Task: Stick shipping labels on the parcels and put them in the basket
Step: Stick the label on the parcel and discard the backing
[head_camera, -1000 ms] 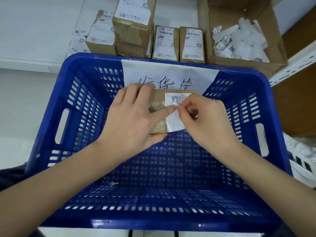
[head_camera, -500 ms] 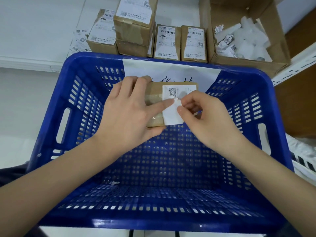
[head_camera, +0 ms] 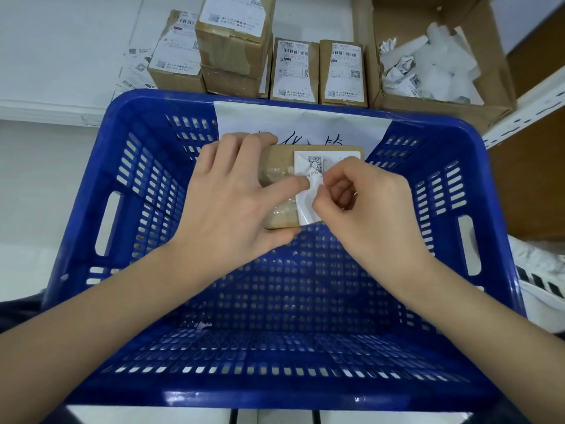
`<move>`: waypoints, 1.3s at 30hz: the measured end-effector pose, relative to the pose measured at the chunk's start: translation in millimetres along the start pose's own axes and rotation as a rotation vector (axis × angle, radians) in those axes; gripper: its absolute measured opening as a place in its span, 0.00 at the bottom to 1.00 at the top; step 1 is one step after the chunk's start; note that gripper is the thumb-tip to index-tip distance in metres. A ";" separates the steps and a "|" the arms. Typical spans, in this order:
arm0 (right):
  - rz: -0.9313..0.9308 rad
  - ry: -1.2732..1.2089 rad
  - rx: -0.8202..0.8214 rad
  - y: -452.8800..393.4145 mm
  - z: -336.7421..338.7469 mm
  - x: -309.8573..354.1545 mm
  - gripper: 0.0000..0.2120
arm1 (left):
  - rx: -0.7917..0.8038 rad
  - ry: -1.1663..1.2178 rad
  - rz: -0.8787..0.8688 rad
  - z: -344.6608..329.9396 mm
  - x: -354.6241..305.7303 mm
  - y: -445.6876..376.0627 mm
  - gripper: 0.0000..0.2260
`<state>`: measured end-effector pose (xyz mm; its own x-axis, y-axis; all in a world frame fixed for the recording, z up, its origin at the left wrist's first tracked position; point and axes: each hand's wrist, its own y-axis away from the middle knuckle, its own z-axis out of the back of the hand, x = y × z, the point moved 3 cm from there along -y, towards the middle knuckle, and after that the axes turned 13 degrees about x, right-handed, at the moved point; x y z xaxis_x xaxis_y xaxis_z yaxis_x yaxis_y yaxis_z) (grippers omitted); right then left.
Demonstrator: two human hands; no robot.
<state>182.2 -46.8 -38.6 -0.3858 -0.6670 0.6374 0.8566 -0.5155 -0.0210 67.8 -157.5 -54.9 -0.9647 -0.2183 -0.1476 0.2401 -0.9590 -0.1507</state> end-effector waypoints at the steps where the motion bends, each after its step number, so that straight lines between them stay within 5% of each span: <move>1: 0.056 0.061 -0.022 0.9 -1.3 1.7 0.02 | 0.000 -0.001 0.001 0.2 0.2 0.0 0.20; 12: 0.326 0.278 0.039 1.1 -8.8 1.7 0.13 | 0.008 0.020 0.080 0.8 5.9 0.4 0.19; 16: 0.245 0.127 0.170 3.7 -16.3 4.0 0.19 | -0.006 0.051 0.144 -0.1 13.6 -2.4 0.20; 23: -0.090 -0.497 0.247 0.7 -9.8 0.1 0.06 | -0.007 0.075 0.141 0.6 10.4 -2.6 0.23; 32: 0.024 -0.208 0.222 3.9 -16.8 -0.7 0.08 | -0.009 0.065 0.081 0.5 6.2 -0.8 0.22; 39: -0.141 -0.322 0.292 -0.2 -16.2 -7.0 0.12 | -0.008 0.031 0.074 -2.2 6.1 0.0 0.24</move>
<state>179.2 -50.7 -55.6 -0.4191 -0.3763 0.8263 0.8818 -0.3855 0.2717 62.1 -158.4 -57.9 -0.9405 -0.2822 -0.1891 0.3111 -0.9391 -0.1460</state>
